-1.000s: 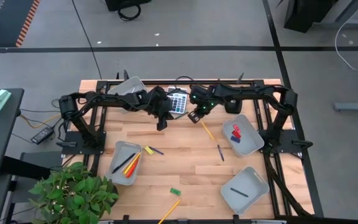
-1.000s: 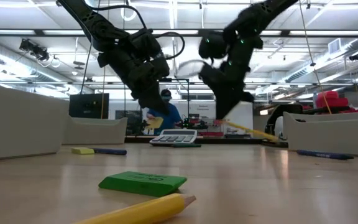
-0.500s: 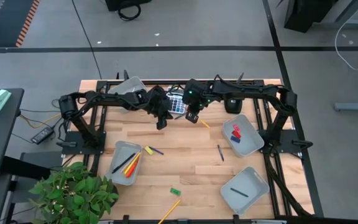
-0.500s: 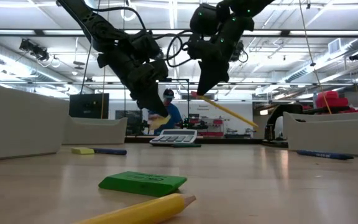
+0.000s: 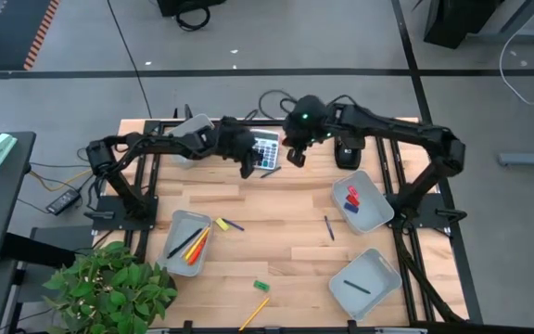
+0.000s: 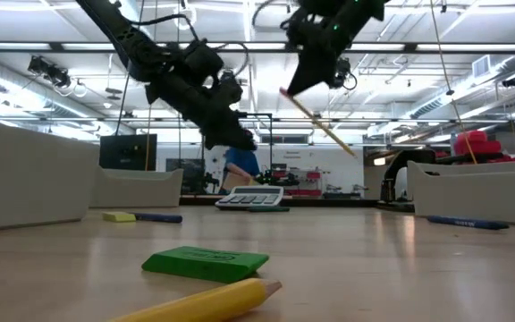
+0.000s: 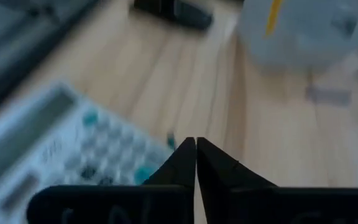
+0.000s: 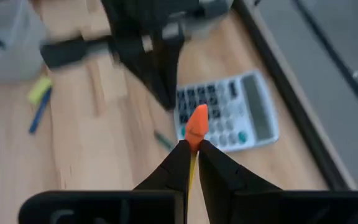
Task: Sort crayons/erasers/pens/pencils in bins
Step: Put the top yellow pencil into the top left gray bin
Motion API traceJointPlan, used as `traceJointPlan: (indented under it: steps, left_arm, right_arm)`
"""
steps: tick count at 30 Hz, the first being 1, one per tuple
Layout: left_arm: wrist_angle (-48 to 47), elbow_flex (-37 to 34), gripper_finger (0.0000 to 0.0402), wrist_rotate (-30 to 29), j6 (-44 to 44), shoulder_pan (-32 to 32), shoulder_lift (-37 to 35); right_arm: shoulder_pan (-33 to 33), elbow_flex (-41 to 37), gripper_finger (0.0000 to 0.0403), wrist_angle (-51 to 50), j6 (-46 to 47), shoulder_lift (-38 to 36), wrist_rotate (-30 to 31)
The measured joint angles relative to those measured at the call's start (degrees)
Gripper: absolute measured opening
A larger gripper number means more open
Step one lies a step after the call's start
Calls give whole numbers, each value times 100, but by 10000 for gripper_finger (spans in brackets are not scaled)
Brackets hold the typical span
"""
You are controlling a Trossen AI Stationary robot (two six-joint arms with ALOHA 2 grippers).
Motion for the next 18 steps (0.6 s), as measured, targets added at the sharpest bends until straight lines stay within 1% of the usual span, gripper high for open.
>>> traceJointPlan:
  steps: [4, 7, 10, 12, 14, 16, 18]
  left_arm:
    - [2482, -859, 8, -3, -705, -25, 0]
    - [4283, -1457, 10, 2, -1250, -8, 0]
    - [5515, -1839, 28, -10, -1659, -36, 0]
    - [5808, -1935, 42, -23, -1720, -147, -2]
    - [5834, -1941, 56, -36, -1682, -297, -2]
    - [5838, -1866, 71, -268, -1621, -464, -2]
    - [5865, -1761, 89, -579, -1504, -623, -2]
  right_arm:
    - [-25, 0, 36, 23, -76, -235, -76]
    - [-12, 0, 36, 43, -219, -350, -195]
    - [-12, 0, 36, 286, -367, -422, -348]
    - [-14, 0, 36, 605, -440, -427, -615]
    - [-18, 0, 36, 974, -478, -417, -1016]
    - [-18, 0, 36, 1347, -485, -377, -1386]
    - [-18, 0, 36, 1502, -520, -314, -1553]
